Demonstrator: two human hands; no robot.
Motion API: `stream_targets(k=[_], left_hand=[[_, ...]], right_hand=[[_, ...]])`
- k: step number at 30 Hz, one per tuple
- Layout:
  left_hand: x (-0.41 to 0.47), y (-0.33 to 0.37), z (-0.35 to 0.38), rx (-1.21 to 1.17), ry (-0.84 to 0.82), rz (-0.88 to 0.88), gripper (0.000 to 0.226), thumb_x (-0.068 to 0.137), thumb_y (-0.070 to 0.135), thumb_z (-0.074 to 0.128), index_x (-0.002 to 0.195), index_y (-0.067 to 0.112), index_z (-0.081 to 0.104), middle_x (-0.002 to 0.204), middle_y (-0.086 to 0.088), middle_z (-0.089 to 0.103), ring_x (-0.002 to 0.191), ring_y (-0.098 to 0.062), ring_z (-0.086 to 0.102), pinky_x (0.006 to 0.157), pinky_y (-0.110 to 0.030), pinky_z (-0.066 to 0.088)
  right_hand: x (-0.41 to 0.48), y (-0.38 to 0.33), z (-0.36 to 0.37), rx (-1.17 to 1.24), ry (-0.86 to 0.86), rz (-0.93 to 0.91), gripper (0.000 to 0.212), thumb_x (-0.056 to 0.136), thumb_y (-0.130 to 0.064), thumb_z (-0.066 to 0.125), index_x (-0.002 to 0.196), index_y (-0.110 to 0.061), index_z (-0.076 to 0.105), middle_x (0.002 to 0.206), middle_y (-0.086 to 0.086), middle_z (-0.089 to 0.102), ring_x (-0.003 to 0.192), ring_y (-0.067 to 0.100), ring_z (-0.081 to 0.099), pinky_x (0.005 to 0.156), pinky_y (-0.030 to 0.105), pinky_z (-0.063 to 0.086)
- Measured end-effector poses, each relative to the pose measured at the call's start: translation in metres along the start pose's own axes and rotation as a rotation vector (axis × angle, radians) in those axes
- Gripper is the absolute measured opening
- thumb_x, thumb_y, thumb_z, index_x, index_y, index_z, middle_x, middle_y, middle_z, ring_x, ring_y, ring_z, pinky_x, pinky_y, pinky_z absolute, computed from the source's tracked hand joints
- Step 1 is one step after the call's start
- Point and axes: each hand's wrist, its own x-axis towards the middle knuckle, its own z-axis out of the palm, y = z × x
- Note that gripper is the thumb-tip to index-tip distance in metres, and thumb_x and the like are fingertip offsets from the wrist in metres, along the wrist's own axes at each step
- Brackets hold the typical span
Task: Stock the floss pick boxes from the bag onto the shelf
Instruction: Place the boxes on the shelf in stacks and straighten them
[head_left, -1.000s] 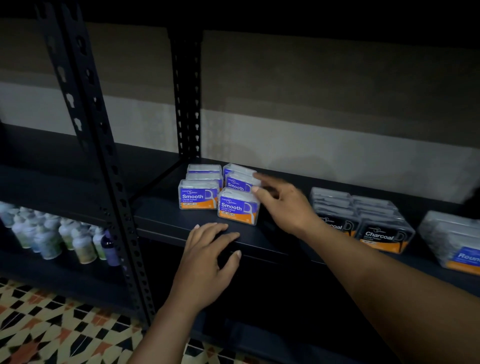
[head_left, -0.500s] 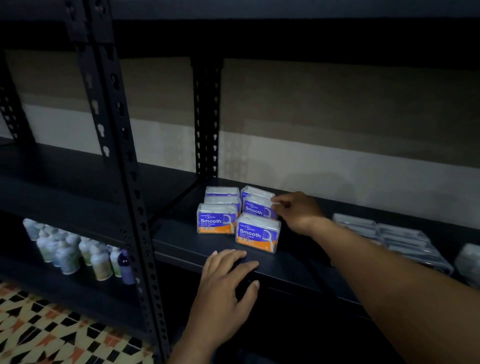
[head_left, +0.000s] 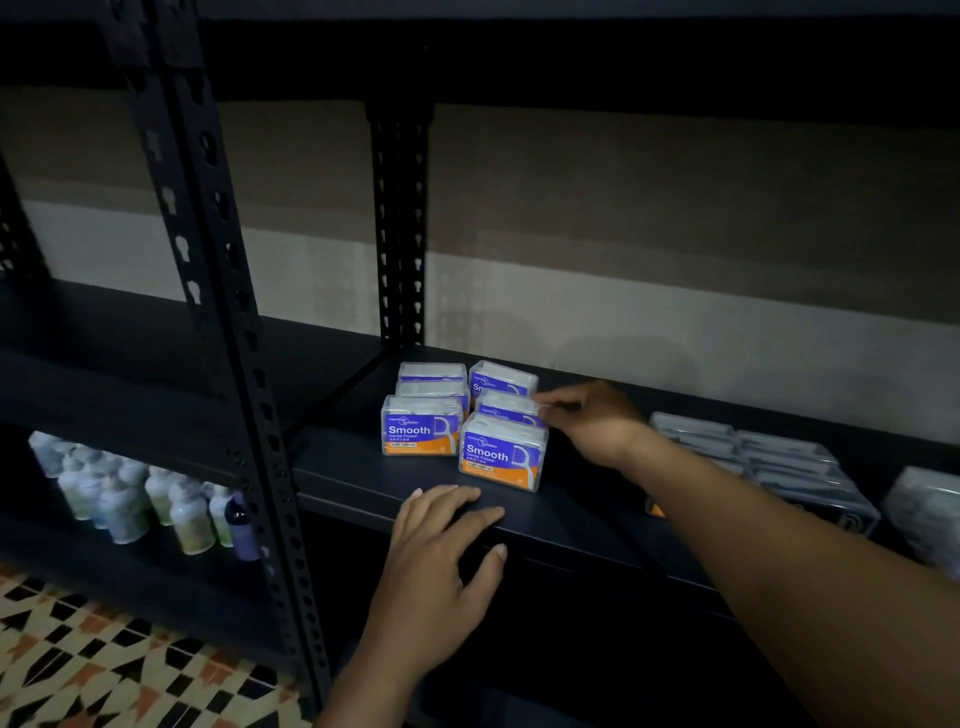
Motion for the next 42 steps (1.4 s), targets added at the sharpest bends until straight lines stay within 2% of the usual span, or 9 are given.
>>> stream_targets(k=[7,13,17,27,30,32,35,37,42], left_hand=[[0.000,0.002,-0.001,-0.006,-0.004,-0.006,0.033,0.087,0.045,0.060,0.117,0.034,0.068,0.129,0.018,0.054,0.129,-0.005,0.043,0.120,-0.036,0.020],[0.000,0.001,-0.001,-0.008,-0.002,-0.006,0.033,0.087,0.045,0.060,0.117,0.034,0.068,0.128,0.017,0.054,0.129,-0.005,0.042,0.119,-0.039,0.023],[0.000,0.002,0.000,-0.009,0.001,-0.010,0.033,0.087,0.045,0.059,0.117,0.033,0.068,0.128,0.016,0.055,0.129,-0.005,0.042,0.119,-0.042,0.024],[0.001,0.003,0.000,-0.012,0.005,-0.020,0.033,0.086,0.045,0.059,0.115,0.033,0.070,0.127,0.015,0.056,0.127,-0.008,0.045,0.117,-0.044,0.026],[0.001,0.004,0.000,-0.009,0.001,-0.020,0.033,0.086,0.045,0.059,0.115,0.032,0.070,0.127,0.016,0.056,0.128,-0.008,0.045,0.117,-0.044,0.026],[0.001,0.004,0.000,-0.007,-0.001,-0.021,0.033,0.086,0.045,0.059,0.115,0.032,0.070,0.127,0.015,0.056,0.128,-0.008,0.045,0.117,-0.043,0.026],[0.001,0.004,0.000,-0.003,0.000,-0.022,0.034,0.086,0.045,0.059,0.115,0.032,0.070,0.127,0.015,0.056,0.128,-0.008,0.044,0.118,-0.042,0.025],[0.001,0.004,0.000,0.002,-0.003,-0.020,0.034,0.086,0.045,0.059,0.115,0.032,0.070,0.127,0.014,0.056,0.128,-0.008,0.044,0.118,-0.042,0.024],[0.001,0.003,-0.001,0.001,-0.011,-0.018,0.034,0.087,0.046,0.058,0.116,0.033,0.069,0.128,0.015,0.055,0.129,-0.007,0.043,0.119,-0.039,0.022]], right_hand=[[-0.002,0.004,0.002,0.109,0.008,0.010,0.022,0.088,-0.024,0.070,0.109,-0.027,0.075,0.114,-0.009,0.072,0.101,0.007,0.065,0.090,0.019,0.046],[-0.006,0.005,0.002,0.157,0.005,0.007,0.022,0.088,-0.021,0.069,0.109,-0.024,0.076,0.110,-0.007,0.073,0.100,0.007,0.066,0.089,0.018,0.046],[-0.010,0.006,0.002,0.214,-0.021,0.014,0.017,0.089,-0.020,0.068,0.103,-0.027,0.076,0.103,-0.009,0.074,0.097,0.006,0.067,0.095,0.024,0.050],[-0.016,0.001,-0.002,0.213,-0.035,-0.009,0.014,0.093,-0.025,0.065,0.095,-0.033,0.076,0.095,-0.013,0.074,0.073,-0.004,0.059,0.078,0.018,0.045],[-0.019,-0.003,-0.003,0.179,-0.027,-0.013,0.015,0.094,-0.030,0.060,0.092,-0.035,0.074,0.102,-0.013,0.073,0.090,0.002,0.064,0.083,0.019,0.046],[-0.022,-0.006,-0.003,0.122,-0.021,-0.040,0.020,0.091,-0.045,0.060,0.105,-0.035,0.071,0.112,-0.017,0.068,0.103,0.005,0.063,0.088,0.022,0.047],[-0.028,-0.013,-0.001,-0.096,-0.064,-0.156,0.066,0.076,-0.071,0.062,0.132,-0.037,0.056,0.126,-0.018,0.054,0.115,0.006,0.053,0.096,0.025,0.044],[-0.030,-0.017,0.004,-0.177,-0.099,-0.236,0.076,0.072,-0.072,0.066,0.137,-0.034,0.053,0.138,-0.011,0.052,0.122,0.006,0.050,0.101,0.022,0.039],[-0.026,-0.013,0.012,-0.287,-0.120,-0.273,0.064,0.083,-0.058,0.065,0.141,-0.033,0.050,0.149,-0.004,0.046,0.134,0.012,0.043,0.111,0.024,0.033]])
